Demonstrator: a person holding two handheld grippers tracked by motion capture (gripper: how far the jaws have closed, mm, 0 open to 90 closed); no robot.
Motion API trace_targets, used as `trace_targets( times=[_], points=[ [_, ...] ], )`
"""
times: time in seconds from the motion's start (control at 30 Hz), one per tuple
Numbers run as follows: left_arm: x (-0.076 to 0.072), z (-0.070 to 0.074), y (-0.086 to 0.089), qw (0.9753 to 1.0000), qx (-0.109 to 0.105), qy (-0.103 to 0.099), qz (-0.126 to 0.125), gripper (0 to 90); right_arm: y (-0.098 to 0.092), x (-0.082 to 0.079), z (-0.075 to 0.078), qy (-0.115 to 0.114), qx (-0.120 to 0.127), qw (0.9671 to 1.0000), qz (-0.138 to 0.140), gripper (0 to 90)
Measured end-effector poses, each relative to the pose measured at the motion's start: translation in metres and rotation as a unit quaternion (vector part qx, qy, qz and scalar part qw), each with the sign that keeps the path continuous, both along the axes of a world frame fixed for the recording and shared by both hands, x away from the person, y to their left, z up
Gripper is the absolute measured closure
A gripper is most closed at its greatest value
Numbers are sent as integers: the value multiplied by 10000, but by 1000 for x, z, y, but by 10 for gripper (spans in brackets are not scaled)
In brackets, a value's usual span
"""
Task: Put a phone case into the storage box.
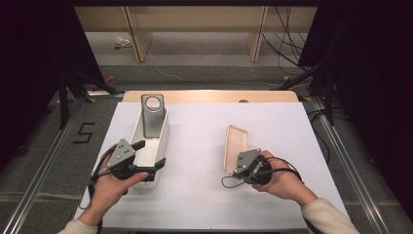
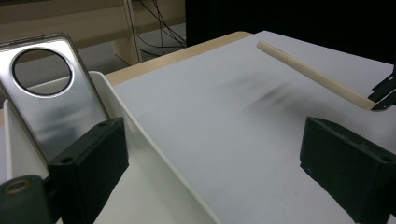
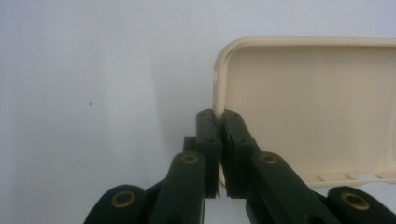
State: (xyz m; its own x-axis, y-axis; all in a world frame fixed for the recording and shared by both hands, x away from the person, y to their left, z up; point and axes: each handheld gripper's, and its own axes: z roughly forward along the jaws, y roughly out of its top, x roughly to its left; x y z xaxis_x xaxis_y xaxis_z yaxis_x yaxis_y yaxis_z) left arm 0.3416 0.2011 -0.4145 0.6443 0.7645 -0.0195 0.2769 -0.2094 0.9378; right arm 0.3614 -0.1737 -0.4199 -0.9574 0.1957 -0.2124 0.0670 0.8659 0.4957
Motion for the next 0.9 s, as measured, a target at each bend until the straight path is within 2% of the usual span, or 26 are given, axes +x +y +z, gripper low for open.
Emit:
trace_targets(
  times=[0.17,0.33,0.63,0.9],
  points=[
    [3,3,-9,9999,81,68,-12,82,2,-3,0,30,45,10000,8,872],
    [8,6,-18,9999,75,126,-51,97,5,-5,0,28,75,10000,32,873],
    [26,21,-41,9995,32,185,-247,115,9,-7,0,53,106,9999,80,872],
    [40,28,-65,9985,165,299,-421,128,11,-8,1,61,127,9998,107,872]
  ],
)
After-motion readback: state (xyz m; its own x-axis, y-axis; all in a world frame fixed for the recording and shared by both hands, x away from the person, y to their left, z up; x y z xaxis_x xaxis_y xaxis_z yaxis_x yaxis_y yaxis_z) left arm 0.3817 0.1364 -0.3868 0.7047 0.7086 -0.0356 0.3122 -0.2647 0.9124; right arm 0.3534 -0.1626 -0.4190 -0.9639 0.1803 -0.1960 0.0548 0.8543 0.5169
